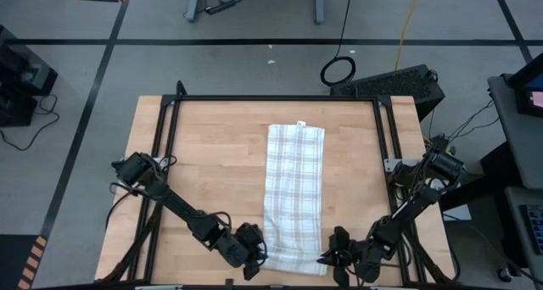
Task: Roll towel into tight, uniform cylinder
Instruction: Roll the white towel
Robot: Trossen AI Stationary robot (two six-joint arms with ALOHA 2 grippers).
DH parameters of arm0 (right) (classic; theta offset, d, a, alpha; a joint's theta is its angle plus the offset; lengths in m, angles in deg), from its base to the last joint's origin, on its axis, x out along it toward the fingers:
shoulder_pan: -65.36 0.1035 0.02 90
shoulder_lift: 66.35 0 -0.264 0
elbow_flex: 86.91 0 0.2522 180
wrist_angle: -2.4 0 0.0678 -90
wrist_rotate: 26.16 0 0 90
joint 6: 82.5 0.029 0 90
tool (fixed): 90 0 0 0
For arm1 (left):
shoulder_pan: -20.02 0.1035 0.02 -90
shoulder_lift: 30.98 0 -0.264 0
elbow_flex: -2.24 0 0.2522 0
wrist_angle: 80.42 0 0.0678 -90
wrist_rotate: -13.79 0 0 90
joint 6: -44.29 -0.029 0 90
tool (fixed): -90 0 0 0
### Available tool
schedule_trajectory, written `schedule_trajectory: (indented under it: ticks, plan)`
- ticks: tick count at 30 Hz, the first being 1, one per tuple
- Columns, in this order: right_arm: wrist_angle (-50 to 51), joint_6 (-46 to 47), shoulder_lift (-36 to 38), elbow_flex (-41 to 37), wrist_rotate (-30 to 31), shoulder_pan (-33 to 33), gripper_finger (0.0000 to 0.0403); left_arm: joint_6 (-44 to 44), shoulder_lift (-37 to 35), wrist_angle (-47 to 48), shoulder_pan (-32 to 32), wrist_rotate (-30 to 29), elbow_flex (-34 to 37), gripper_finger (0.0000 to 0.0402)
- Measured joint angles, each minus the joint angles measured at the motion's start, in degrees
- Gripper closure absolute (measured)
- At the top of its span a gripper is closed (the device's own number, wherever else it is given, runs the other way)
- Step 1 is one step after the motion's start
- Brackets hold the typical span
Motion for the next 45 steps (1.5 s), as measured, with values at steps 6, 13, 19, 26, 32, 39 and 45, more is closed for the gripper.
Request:
schedule_trajectory:
  ticks: [6,13,19,26,32,39,45]
  plan:
    - [1.75,-1.36,0.0,-0.02,-1.65,-1.27,0.0397,0.01,0.06,0.18,1.04,-0.36,0.52,0.0384]
    - [3.22,-2.68,0.0,-0.02,-1.39,-1.64,0.0369,0.04,0.06,0.19,1.07,-1.85,0.52,0.0384]
    - [3.67,-7.36,2.7,-0.09,-3.05,-1.51,0.0299,0.0,0.06,0.13,1.11,-2.3,0.55,0.0384]
    - [6.06,-10.94,8.45,-0.07,5.53,2.85,0.025,0.03,0.06,0.13,1.11,-2.57,0.55,0.0384]
    - [-0.48,-15.68,4.85,0.02,21.58,7.67,0.0251,1.51,0.06,0.95,1.11,-2.62,0.55,0.0384]
    - [-17.26,-24.83,-2.3,0.0,20.89,4.45,0.0272,1.52,0.06,3.55,1.22,-2.65,0.57,0.0384]
    - [-23.93,-29.99,-7.57,0.99,15.69,0.52,0.0308,1.53,0.06,4.19,1.22,-2.65,0.57,0.0384]
